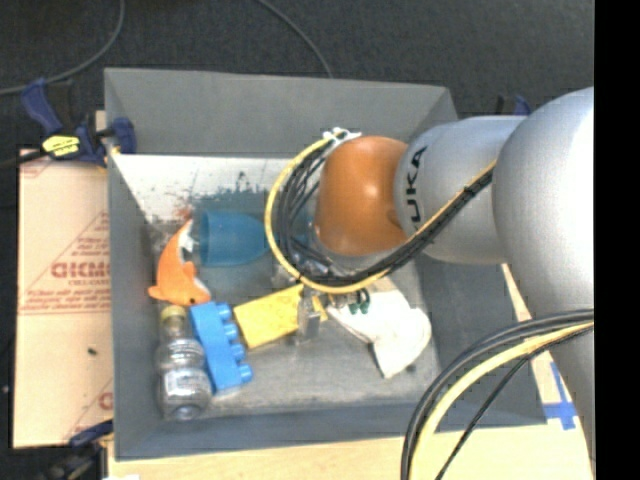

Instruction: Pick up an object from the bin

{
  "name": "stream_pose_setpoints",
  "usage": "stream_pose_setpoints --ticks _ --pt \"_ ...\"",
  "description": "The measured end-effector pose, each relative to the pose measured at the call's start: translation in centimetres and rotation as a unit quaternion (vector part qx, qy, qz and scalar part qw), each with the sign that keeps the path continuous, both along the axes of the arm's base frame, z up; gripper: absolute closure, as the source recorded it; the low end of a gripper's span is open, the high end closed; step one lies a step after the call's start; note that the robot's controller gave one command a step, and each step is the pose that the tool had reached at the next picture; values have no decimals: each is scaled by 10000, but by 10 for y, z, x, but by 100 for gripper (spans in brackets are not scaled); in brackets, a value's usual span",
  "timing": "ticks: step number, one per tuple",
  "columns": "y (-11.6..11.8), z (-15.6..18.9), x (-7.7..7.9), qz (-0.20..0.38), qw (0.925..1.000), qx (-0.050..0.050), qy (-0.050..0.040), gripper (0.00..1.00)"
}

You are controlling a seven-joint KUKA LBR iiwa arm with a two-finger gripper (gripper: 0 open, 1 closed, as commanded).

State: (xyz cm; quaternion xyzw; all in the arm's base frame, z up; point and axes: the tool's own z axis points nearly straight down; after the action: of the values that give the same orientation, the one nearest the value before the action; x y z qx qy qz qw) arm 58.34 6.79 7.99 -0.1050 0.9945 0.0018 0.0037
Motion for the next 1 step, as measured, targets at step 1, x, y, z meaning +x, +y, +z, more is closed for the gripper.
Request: stream_pose_setpoints --ticks 1 --pt "0 19 -1 -2 10000 -4 25 100"
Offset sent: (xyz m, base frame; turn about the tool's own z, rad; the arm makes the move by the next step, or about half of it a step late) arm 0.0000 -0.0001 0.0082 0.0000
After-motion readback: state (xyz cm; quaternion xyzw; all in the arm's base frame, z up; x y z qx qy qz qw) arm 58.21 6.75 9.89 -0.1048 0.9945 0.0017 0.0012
